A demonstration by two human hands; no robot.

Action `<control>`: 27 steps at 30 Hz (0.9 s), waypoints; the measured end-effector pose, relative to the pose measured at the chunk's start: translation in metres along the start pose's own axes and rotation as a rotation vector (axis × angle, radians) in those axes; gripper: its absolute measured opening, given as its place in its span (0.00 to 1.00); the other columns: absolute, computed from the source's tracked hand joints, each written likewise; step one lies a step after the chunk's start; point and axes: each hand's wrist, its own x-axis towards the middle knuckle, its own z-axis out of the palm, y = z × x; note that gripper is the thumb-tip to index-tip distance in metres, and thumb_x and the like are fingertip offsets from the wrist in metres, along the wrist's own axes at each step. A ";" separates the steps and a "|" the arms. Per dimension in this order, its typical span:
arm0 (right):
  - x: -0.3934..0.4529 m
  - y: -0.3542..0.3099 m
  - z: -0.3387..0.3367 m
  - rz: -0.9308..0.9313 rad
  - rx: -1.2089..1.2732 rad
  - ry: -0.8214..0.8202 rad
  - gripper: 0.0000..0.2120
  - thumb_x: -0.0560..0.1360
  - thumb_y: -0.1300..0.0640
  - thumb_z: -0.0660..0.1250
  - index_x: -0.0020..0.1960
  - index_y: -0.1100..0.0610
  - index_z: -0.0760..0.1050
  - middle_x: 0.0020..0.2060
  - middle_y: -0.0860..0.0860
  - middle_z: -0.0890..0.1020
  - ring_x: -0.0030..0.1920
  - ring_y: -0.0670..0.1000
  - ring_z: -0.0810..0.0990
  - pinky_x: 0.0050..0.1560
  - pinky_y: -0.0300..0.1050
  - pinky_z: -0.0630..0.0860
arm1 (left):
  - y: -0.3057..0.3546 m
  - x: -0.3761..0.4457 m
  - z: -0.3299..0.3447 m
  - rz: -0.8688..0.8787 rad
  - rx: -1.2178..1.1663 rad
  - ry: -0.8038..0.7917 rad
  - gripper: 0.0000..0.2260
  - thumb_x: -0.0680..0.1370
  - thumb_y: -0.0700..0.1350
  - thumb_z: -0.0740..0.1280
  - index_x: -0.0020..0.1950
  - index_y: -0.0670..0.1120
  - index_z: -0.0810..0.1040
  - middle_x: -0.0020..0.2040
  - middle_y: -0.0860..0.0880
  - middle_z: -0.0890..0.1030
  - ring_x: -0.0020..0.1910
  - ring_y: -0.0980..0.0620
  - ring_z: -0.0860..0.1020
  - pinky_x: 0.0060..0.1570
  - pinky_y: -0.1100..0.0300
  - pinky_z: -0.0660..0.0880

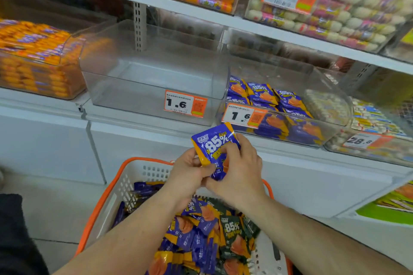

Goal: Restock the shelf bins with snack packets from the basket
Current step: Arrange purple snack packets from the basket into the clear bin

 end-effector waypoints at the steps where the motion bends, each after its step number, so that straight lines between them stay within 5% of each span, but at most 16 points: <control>1: 0.002 0.002 -0.003 0.007 0.016 0.044 0.33 0.55 0.38 0.69 0.57 0.50 0.71 0.70 0.52 0.65 0.68 0.58 0.67 0.62 0.54 0.66 | 0.005 0.001 0.005 0.020 0.011 -0.009 0.18 0.74 0.26 0.66 0.58 0.44 0.79 0.50 0.42 0.85 0.50 0.43 0.83 0.42 0.51 0.80; 10: 0.053 0.027 -0.060 0.040 0.203 0.386 0.27 0.57 0.41 0.66 0.53 0.52 0.72 0.64 0.56 0.73 0.71 0.55 0.65 0.65 0.55 0.66 | 0.081 0.040 0.063 0.370 0.226 -0.219 0.08 0.72 0.40 0.68 0.51 0.46 0.81 0.40 0.51 0.84 0.38 0.54 0.81 0.38 0.59 0.77; 13: 0.088 0.044 -0.083 0.083 0.172 0.416 0.26 0.57 0.41 0.66 0.52 0.51 0.73 0.55 0.54 0.76 0.62 0.56 0.72 0.60 0.57 0.70 | 0.105 0.078 0.071 0.766 0.681 0.051 0.09 0.69 0.54 0.63 0.43 0.52 0.79 0.36 0.55 0.80 0.36 0.55 0.78 0.39 0.58 0.74; 15: 0.115 0.058 -0.097 0.187 0.119 0.307 0.24 0.58 0.43 0.69 0.52 0.49 0.74 0.51 0.48 0.74 0.56 0.54 0.74 0.57 0.55 0.72 | 0.125 0.103 0.073 0.964 0.955 0.232 0.13 0.70 0.52 0.62 0.48 0.49 0.81 0.42 0.54 0.82 0.43 0.50 0.79 0.44 0.55 0.76; 17: 0.143 0.076 -0.102 0.297 0.109 0.189 0.20 0.61 0.45 0.73 0.52 0.47 0.75 0.49 0.47 0.74 0.54 0.54 0.76 0.57 0.53 0.73 | 0.143 0.131 0.072 0.897 1.207 0.257 0.21 0.70 0.52 0.62 0.59 0.46 0.79 0.57 0.48 0.80 0.55 0.45 0.78 0.56 0.50 0.74; 20: 0.185 0.100 -0.094 0.415 0.085 0.095 0.26 0.61 0.37 0.71 0.55 0.47 0.76 0.53 0.50 0.78 0.56 0.56 0.77 0.58 0.52 0.74 | 0.144 0.154 0.067 0.548 1.319 0.138 0.30 0.72 0.53 0.63 0.73 0.46 0.67 0.74 0.48 0.67 0.70 0.44 0.69 0.67 0.50 0.67; 23: 0.223 0.114 -0.077 0.481 -0.070 -0.003 0.26 0.63 0.36 0.70 0.56 0.48 0.78 0.55 0.50 0.81 0.58 0.57 0.78 0.57 0.49 0.74 | 0.133 0.162 0.062 0.447 1.280 0.083 0.33 0.74 0.45 0.65 0.78 0.47 0.58 0.79 0.52 0.57 0.73 0.47 0.66 0.69 0.50 0.66; 27: 0.262 0.122 -0.055 0.532 -0.092 -0.107 0.20 0.63 0.38 0.71 0.40 0.54 0.77 0.42 0.52 0.82 0.47 0.57 0.79 0.51 0.48 0.77 | 0.134 0.163 0.061 0.464 1.215 0.099 0.33 0.74 0.43 0.65 0.78 0.49 0.59 0.78 0.55 0.57 0.71 0.48 0.69 0.68 0.50 0.68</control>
